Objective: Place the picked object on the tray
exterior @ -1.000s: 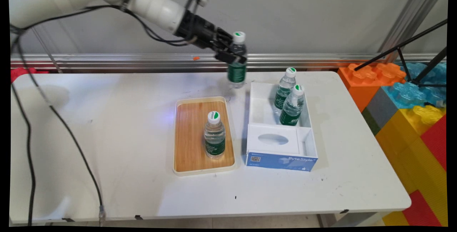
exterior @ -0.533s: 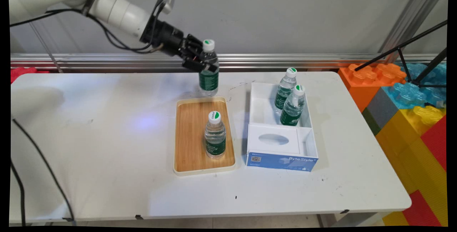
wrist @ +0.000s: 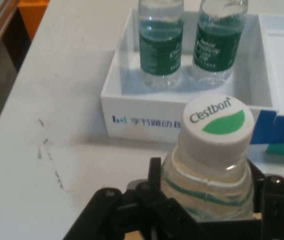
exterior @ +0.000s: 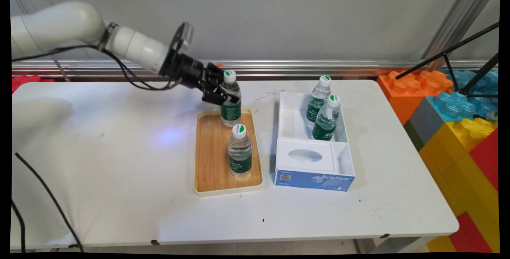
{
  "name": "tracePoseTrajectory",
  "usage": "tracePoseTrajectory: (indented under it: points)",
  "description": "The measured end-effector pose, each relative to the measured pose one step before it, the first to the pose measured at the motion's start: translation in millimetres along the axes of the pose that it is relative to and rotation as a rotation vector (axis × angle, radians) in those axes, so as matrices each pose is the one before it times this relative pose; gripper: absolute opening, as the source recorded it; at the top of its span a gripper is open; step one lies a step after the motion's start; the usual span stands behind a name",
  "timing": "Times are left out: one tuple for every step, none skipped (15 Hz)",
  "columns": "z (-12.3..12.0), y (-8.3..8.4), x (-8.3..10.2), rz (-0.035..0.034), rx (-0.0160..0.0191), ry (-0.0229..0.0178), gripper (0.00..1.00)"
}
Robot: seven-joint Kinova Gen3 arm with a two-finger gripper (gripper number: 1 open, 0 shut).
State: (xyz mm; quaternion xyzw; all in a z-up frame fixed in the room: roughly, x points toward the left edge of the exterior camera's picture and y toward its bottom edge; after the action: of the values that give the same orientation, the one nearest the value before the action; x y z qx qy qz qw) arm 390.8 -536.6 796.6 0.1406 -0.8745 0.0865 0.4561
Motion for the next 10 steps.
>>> tracePoseTrajectory:
  points:
    - [6.41, 0.28, -6.89, -0.00135, 0.00061, 0.00145, 0.00]
    - [4.78, 0.33, -5.31, -0.00192, -0.00015, 0.00069, 0.00]
    - [5.65, -0.16, -4.63, 0.00006, -0.00235, 0.00090, 0.00]
    - [4.31, -0.15, -4.55, -0.00045, -0.00173, 0.00088, 0.00]
    - [2.70, -0.13, -2.92, 0.00100, 0.00020, 0.00165, 0.00]
    - [2.20, -0.10, -2.89, 0.00115, 0.00033, 0.00206, 0.00]
    - [2.40, -0.16, -2.12, 0.00203, -0.00144, 0.00142, 1.00]
    - [1.67, -0.45, -0.49, 0.00157, -0.00087, 0.00146, 1.00]
    - [0.55, -0.22, -0.08, 0.00252, 0.00024, 0.00220, 1.00]
    - [1.71, -0.61, -0.03, 0.00241, -0.00356, -0.00067, 1.00]
